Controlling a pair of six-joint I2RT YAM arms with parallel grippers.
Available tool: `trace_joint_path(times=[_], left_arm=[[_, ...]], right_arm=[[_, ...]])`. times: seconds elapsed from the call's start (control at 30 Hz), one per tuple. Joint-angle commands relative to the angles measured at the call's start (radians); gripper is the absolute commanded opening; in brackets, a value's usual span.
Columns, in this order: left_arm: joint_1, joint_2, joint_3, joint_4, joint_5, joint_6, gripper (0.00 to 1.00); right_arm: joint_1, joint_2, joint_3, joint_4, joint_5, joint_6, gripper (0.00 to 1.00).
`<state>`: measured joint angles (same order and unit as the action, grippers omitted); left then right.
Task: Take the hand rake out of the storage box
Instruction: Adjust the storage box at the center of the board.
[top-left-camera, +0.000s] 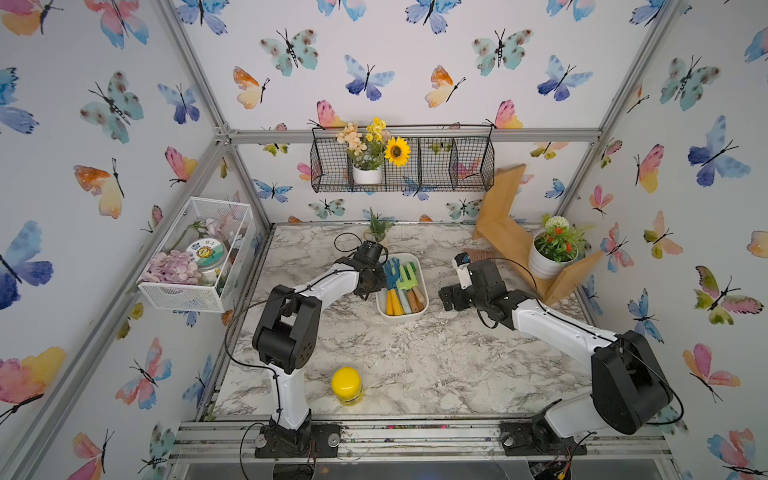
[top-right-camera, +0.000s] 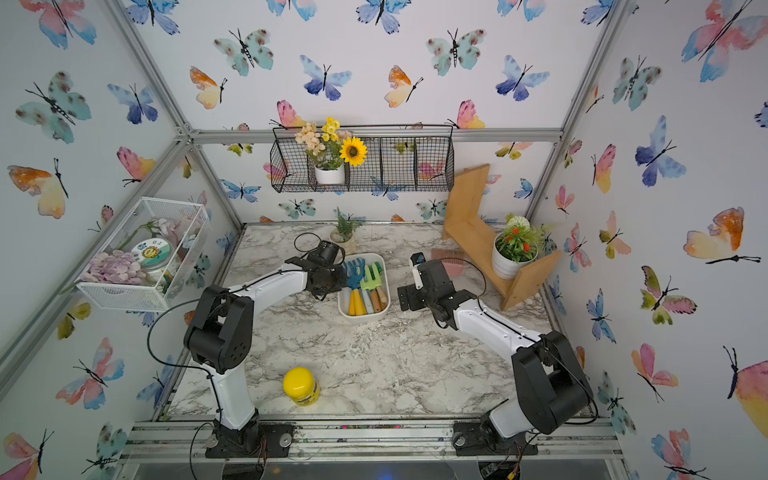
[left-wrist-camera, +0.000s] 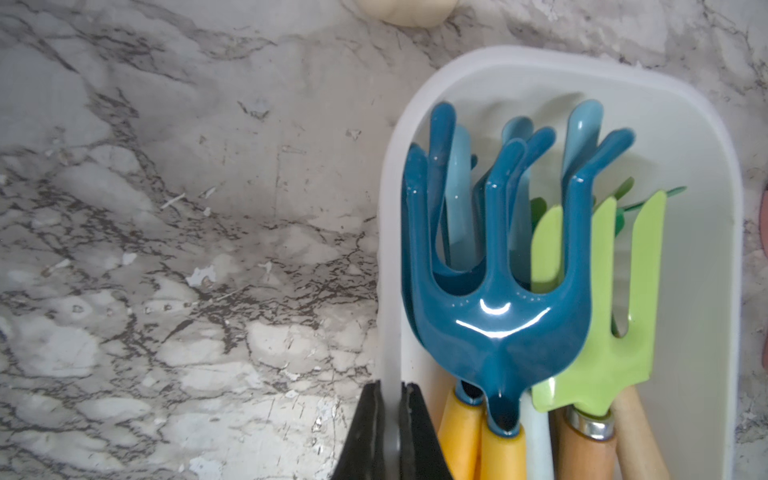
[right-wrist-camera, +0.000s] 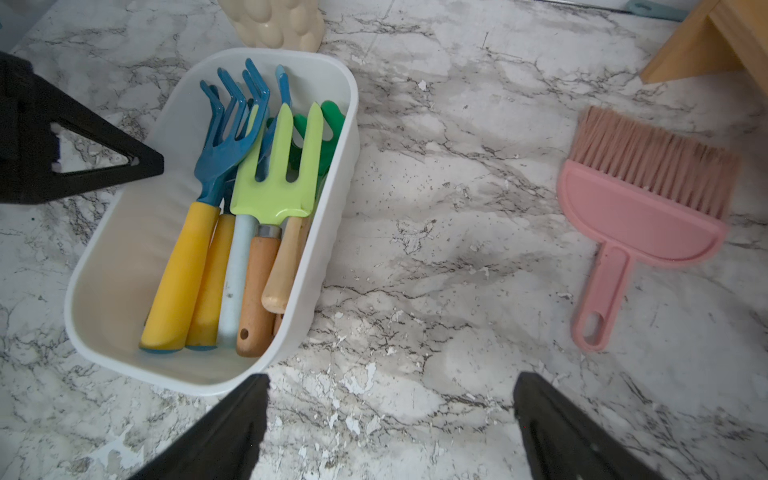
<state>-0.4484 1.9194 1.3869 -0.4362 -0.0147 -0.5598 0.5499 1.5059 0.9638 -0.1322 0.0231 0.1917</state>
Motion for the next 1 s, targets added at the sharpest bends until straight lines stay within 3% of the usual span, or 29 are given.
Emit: trace_joint_path(times=[0.0,0.57,0.63,0.83,0.97], left_arm=[[-0.008,0.039,0.058,-0.034,0.045,0.049,0.00],[0.000,0.187,0.249,-0.062,0.064,0.040,0.00],[0.002,0.188,0.251,-0.065,0.068,0.040,0.03],[0.008,0.090,0.201,-0.060,0.032,0.056,0.30],[0.022,-0.009,0.164,-0.076,0.005,0.070,0.34]], right_arm=[[0.005,0.036,0.065,-0.096,-0.026,0.064,0.94],[0.054,0.143,0.210,-0.156,-0.020,0.164,0.88],[0.069,0.162,0.234,-0.166,-0.011,0.167,0.87],[0.110,0.226,0.303,-0.177,0.011,0.175,0.87],[0.142,0.297,0.380,-0.208,0.031,0.176,0.84]])
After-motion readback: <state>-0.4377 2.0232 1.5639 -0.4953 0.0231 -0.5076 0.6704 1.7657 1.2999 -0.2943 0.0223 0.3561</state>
